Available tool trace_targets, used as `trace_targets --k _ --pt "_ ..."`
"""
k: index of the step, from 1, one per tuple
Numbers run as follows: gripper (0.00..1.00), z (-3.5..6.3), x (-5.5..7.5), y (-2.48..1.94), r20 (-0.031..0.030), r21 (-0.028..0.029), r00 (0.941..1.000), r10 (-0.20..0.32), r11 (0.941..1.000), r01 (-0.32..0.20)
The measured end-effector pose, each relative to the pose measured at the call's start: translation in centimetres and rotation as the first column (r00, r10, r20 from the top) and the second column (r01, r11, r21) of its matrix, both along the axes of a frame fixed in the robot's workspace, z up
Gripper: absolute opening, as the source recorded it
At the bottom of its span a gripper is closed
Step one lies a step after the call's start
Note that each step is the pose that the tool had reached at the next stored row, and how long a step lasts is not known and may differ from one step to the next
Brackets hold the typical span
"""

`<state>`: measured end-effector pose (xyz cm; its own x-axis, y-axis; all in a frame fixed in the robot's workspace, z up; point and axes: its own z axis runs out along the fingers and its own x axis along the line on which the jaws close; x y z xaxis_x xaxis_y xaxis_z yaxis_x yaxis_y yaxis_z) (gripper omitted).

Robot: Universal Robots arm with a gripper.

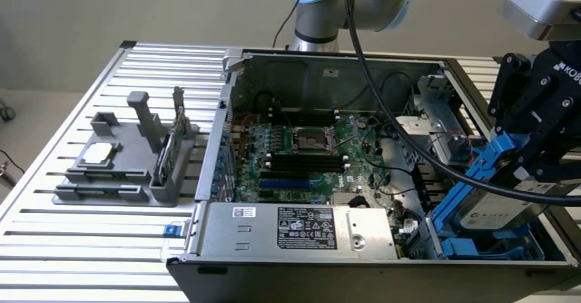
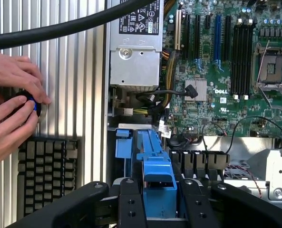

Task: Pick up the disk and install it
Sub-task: 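Insert the disk into the insertion slot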

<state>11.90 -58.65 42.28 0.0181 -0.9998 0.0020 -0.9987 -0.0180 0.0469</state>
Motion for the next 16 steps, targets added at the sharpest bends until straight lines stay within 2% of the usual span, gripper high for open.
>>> trace_targets --k 7,9,10,16 --pt "0.33 -0.01 0.0 0.01 0.0019 0.0005 1.0 0.0 1.0 0.0" --pt "0.34 0.01 -0.01 0.0 0.0023 -0.0002 1.0 0.0 1.0 0.0" --pt "0.41 0.01 -0.02 0.0 0.0025 -0.0001 1.0 0.0 1.0 0.0" --pt "0.41 0.0 -0.03 0.0 0.0036 0.0 1.0 0.0 1.0 0.0"
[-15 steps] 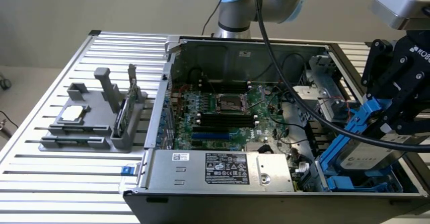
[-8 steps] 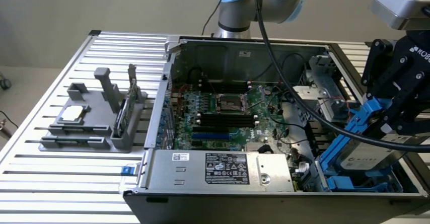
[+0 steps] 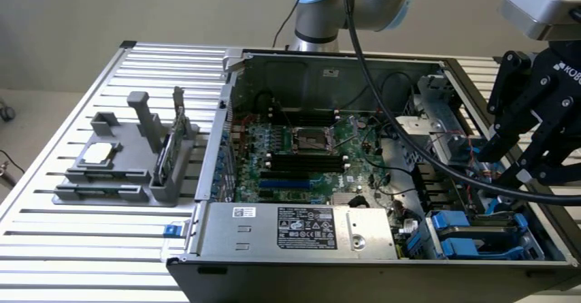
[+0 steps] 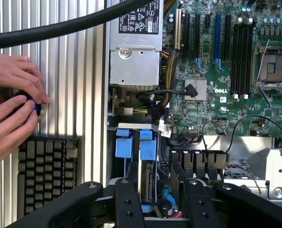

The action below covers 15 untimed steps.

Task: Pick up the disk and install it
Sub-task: 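Insert the disk into the insertion slot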

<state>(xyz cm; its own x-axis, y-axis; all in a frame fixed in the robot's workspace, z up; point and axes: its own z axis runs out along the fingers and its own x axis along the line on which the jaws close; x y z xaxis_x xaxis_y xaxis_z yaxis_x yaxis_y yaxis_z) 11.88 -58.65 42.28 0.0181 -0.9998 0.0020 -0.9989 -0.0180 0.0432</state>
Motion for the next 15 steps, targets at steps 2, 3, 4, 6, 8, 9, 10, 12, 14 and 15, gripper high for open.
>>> trace_targets --k 2,3,4,6,8,9,10,12,14,15 --pt "0.41 0.0 0.0 0.0 0.0004 0.0 1.0 0.0 1.0 0.0" --pt "0.41 0.0 0.0 0.0 0.0007 0.0 1.0 0.0 1.0 0.0" --pt "0.41 0.0 0.0 0.0 0.0009 0.0 1.0 0.0 1.0 0.0" --pt "0.38 0.0 0.0 0.0 0.0018 0.0 1.0 0.0 1.0 0.0" --pt "0.32 0.0 0.0 0.0 0.0031 -0.0001 1.0 0.0 1.0 0.0" --pt "0.26 -0.02 0.0 0.0 0.0034 -0.0001 1.0 0.0 1.0 0.0" --pt "0.26 -0.05 0.0 0.01 0.0036 -0.0006 1.0 0.0 1.0 0.0" --pt "0.2 -0.17 0.03 0.0 0.0038 -0.0037 1.0 0.0 1.0 0.0" --pt "0.2 -0.43 0.11 0.01 0.0039 -0.0095 1.0 0.0 1.0 0.0" --pt "0.2 -0.58 0.17 0.01 0.004 -0.0122 1.0 0.0 0.9999 0.0"
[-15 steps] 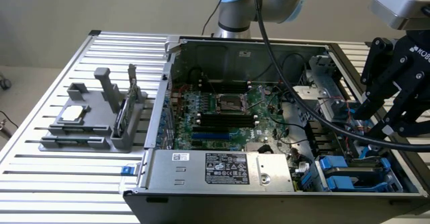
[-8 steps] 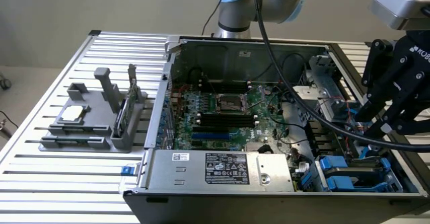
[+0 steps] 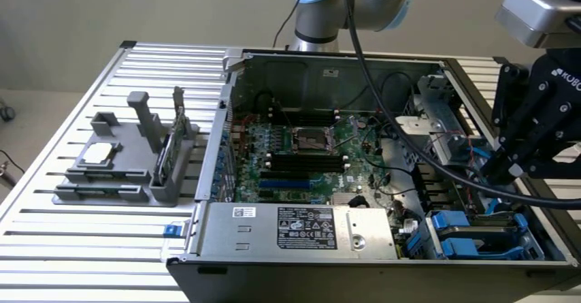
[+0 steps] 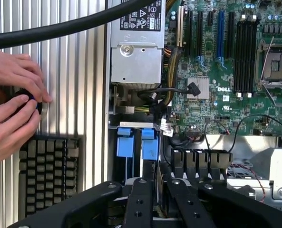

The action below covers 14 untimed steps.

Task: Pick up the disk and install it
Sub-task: 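Insert the disk into the insertion slot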

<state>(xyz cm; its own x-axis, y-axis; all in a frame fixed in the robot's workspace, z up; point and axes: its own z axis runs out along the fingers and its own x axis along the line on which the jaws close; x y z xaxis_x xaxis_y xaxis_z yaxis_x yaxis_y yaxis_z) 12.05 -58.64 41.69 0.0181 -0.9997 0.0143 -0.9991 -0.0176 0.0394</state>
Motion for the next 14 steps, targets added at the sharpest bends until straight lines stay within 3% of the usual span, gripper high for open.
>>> trace_targets --k 3,6,14 --pt "0.2 -0.48 0.2 0.01 0.0002 -0.0083 1.0 0.0 1.0 0.0" --pt "0.2 -1.01 0.3 0.05 0.0002 -0.0124 1.0 0.0 0.9999 0.0" --pt "0.2 -2.49 0.6 0.35 0.0002 -0.0134 1.0 0.0 0.9999 0.0"
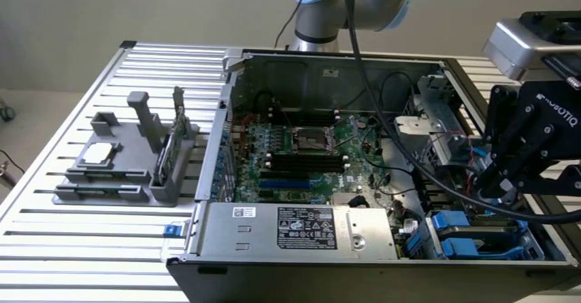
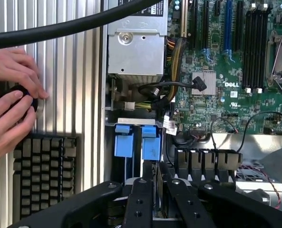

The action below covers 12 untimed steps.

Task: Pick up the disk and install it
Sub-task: 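Insert the disk into the insertion slot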

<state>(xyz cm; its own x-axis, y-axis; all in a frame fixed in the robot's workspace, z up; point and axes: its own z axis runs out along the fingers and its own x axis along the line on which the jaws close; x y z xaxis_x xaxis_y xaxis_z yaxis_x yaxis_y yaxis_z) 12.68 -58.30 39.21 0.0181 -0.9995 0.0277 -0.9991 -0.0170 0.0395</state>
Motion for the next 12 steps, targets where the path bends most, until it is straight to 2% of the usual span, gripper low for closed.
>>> trace_targets --k 8,12 --pt "0.2 -1.44 0.2 0.11 0.0 -0.0045 1.0 0.0 1.0 0.0" --pt "0.2 -2.18 0.4 0.16 0.0 -0.0088 1.0 0.0 1.0 0.0"
